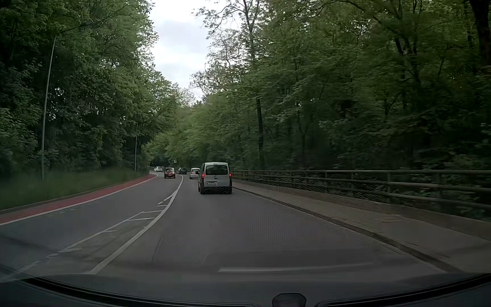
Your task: Follow the waypoints while adhering to traffic rules and regulations
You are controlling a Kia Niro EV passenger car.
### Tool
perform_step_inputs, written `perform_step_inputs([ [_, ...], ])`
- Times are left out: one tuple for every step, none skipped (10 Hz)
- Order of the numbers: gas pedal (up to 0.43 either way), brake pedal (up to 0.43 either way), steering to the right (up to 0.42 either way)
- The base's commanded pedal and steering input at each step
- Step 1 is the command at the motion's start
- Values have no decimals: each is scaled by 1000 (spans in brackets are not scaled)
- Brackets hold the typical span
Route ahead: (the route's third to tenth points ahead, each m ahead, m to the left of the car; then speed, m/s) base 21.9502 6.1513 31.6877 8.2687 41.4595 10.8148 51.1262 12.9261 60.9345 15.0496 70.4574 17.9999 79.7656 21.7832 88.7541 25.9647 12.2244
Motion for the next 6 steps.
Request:
perform_step_inputs([
  [220, 0, -87],
  [228, 0, -84],
  [228, 0, -80],
  [228, 0, -74],
  [228, 0, -67],
  [228, 0, -61],
])
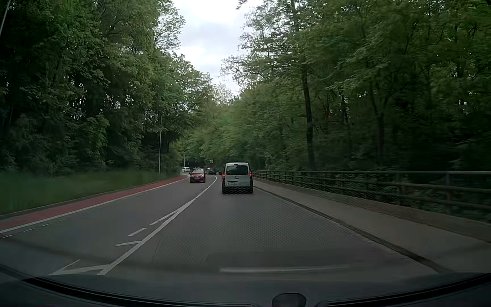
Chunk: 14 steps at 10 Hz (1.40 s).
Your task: Follow the waypoints while adhering to traffic rules and regulations
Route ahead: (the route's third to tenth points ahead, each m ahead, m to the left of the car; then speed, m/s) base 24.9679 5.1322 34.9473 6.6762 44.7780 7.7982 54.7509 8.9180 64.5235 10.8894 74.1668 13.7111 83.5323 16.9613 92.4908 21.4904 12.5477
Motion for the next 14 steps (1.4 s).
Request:
perform_step_inputs([
  [228, 0, -54],
  [228, 0, -50],
  [228, 0, -48],
  [228, 0, -44],
  [228, 0, -37],
  [228, 0, -30],
  [228, 0, -23],
  [220, 0, -20],
  [220, 0, -19],
  [209, 0, -19],
  [209, 0, -18],
  [197, 0, -17],
  [189, 0, -16],
  [169, 0, -13],
])
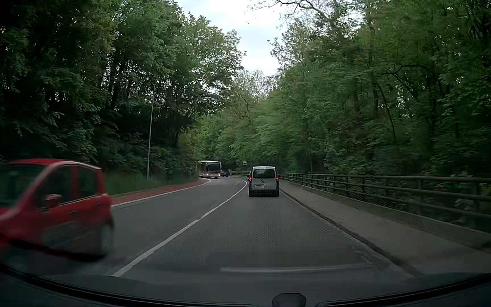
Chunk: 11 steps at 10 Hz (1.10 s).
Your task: Follow the waypoints while adhering to traffic rules and regulations
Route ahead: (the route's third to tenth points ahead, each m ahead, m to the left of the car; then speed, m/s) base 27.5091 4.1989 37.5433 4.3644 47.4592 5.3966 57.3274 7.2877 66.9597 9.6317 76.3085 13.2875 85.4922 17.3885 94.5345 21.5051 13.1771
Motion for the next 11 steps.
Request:
perform_step_inputs([
  [150, 0, -9],
  [138, 0, -6],
  [130, 0, -5],
  [118, 0, -5],
  [118, 0, -5],
  [118, 0, -5],
  [110, 0, -5],
  [110, 0, -4],
  [118, 0, -3],
  [150, 0, -1],
  [150, 0, 0],
])
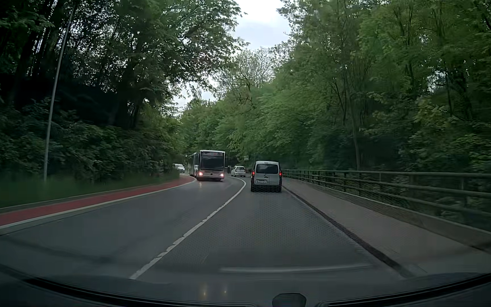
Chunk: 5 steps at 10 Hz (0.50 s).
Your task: Follow the waypoints while adhering to traffic rules and regulations
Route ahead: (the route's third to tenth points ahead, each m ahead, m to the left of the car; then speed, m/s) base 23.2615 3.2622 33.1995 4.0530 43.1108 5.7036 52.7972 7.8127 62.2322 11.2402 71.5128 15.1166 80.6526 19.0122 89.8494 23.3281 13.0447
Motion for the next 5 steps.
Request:
perform_step_inputs([
  [150, 0, 0],
  [150, 0, 0],
  [150, 0, 0],
  [150, 0, 0],
  [138, 0, 0],
])
